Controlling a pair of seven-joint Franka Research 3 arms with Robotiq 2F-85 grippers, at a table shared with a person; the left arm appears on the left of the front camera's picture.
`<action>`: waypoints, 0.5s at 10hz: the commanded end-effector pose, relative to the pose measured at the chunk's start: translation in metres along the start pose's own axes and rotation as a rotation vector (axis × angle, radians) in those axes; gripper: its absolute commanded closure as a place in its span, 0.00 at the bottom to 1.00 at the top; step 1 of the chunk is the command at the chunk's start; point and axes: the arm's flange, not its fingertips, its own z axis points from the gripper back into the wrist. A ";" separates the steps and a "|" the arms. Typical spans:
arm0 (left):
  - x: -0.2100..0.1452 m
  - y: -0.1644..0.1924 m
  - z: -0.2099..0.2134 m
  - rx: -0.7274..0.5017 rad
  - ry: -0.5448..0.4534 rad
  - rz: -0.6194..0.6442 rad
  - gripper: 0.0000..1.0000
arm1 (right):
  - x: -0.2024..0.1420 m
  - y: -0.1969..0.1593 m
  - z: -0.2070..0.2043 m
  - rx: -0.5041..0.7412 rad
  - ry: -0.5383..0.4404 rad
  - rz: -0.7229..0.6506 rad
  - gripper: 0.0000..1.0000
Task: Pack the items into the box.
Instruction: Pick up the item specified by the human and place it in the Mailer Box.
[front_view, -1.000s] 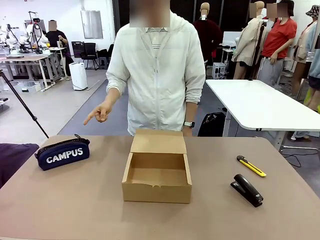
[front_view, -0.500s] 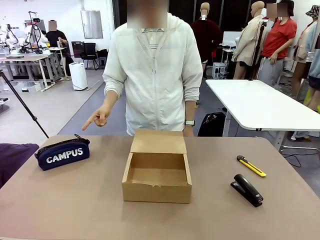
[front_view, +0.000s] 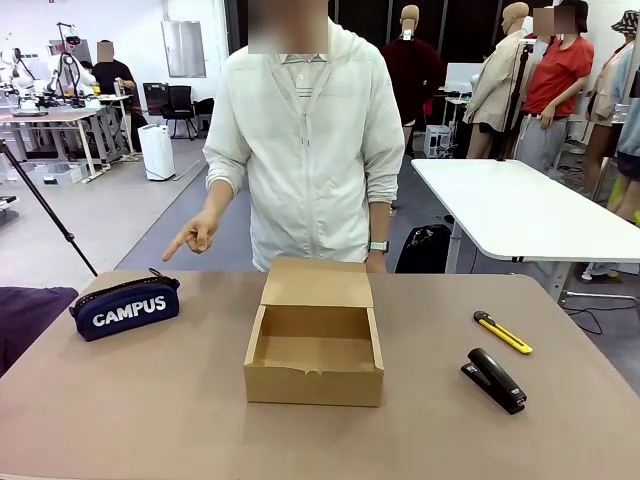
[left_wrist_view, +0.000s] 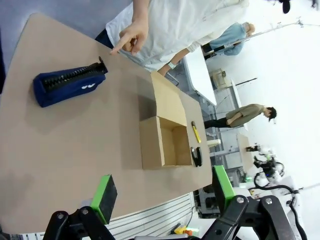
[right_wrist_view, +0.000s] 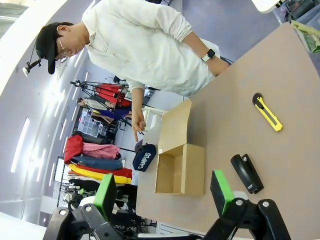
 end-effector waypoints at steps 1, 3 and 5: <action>0.024 -0.016 -0.026 0.138 0.122 -0.050 0.00 | 0.005 0.001 -0.001 0.025 -0.017 0.029 0.00; 0.061 -0.041 -0.083 0.421 0.262 -0.119 0.00 | 0.005 0.001 -0.001 0.025 -0.017 0.029 0.00; 0.093 -0.056 -0.159 0.771 0.319 -0.217 0.00 | 0.005 0.001 -0.001 0.025 -0.017 0.029 0.00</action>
